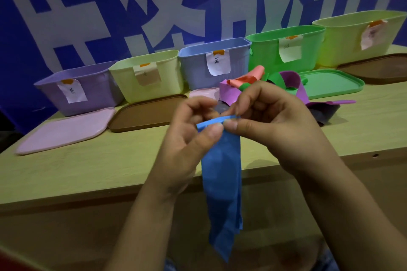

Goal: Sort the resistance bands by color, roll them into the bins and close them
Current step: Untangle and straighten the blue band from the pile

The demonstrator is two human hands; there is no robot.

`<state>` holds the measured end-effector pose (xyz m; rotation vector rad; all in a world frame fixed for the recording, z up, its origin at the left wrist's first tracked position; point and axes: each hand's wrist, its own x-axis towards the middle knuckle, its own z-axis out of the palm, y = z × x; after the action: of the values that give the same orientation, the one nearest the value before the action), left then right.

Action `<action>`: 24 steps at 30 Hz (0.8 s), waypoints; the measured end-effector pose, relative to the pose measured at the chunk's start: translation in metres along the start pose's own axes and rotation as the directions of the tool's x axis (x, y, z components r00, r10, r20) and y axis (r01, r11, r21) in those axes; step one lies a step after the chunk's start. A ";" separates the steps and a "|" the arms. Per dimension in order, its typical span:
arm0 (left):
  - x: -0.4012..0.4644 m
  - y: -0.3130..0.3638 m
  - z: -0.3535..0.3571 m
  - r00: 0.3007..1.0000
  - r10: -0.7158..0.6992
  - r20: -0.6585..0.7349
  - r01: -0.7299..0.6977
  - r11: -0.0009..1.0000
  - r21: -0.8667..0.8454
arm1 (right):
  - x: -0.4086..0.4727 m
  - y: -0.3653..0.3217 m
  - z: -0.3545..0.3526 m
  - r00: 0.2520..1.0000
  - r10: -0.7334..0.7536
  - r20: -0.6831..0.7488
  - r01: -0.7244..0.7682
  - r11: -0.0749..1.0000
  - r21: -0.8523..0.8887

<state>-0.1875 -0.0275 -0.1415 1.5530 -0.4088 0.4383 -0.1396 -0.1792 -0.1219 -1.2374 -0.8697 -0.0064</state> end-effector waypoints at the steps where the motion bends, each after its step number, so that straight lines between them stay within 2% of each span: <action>1: 0.000 -0.002 0.001 0.996 -0.063 0.059 0.066 0.997 -0.049 | 0.002 -0.001 0.002 1.000 -0.008 0.014 0.008 0.999 0.040; 5: -0.001 -0.005 0.003 0.960 -0.148 0.236 0.208 0.943 -0.258 | 0.006 -0.005 0.005 1.000 -0.009 -0.017 0.010 0.997 0.078; 7: -0.002 -0.004 0.002 0.935 -0.173 0.310 0.260 0.929 -0.265 | 0.005 -0.006 0.005 1.000 -0.019 -0.025 0.018 1.000 -0.025; 10: -0.003 -0.002 0.004 0.909 -0.189 0.370 0.299 0.916 -0.267 | 0.007 -0.006 0.005 1.000 -0.015 0.012 0.016 0.998 -0.069; 13: 0.002 0.000 0.010 0.929 -0.213 0.304 0.318 0.879 -0.357 | 0.010 0.003 0.006 1.000 0.012 -0.026 -0.012 1.000 -0.019; 16: 0.007 0.004 0.009 0.958 -0.225 0.180 0.280 0.873 -0.399 | 0.004 0.023 0.012 0.988 0.149 -0.046 -0.140 0.977 0.159; 18: 0.012 0.009 0.004 0.969 -0.213 0.124 0.246 0.874 -0.420 | -0.007 0.042 0.015 0.968 0.247 0.042 -0.251 0.943 0.219; 19: 0.014 0.012 0.001 0.973 -0.203 0.110 0.230 0.876 -0.423 | -0.013 0.051 0.017 0.955 0.284 0.090 -0.297 0.935 0.195; 22: 0.023 0.018 -0.005 0.970 -0.186 0.154 0.234 0.881 -0.412 | -0.028 0.065 0.021 0.910 0.355 0.214 -0.378 0.923 0.077; 24: 0.028 0.021 -0.006 0.962 -0.205 0.181 0.259 0.891 -0.371 | -0.033 0.064 0.023 0.866 0.383 0.321 -0.435 0.895 0.104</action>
<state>-0.1741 -0.0217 -0.1092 1.2213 -0.3829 0.0533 -0.1468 -0.1513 -0.1911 -1.2550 -0.8225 0.6012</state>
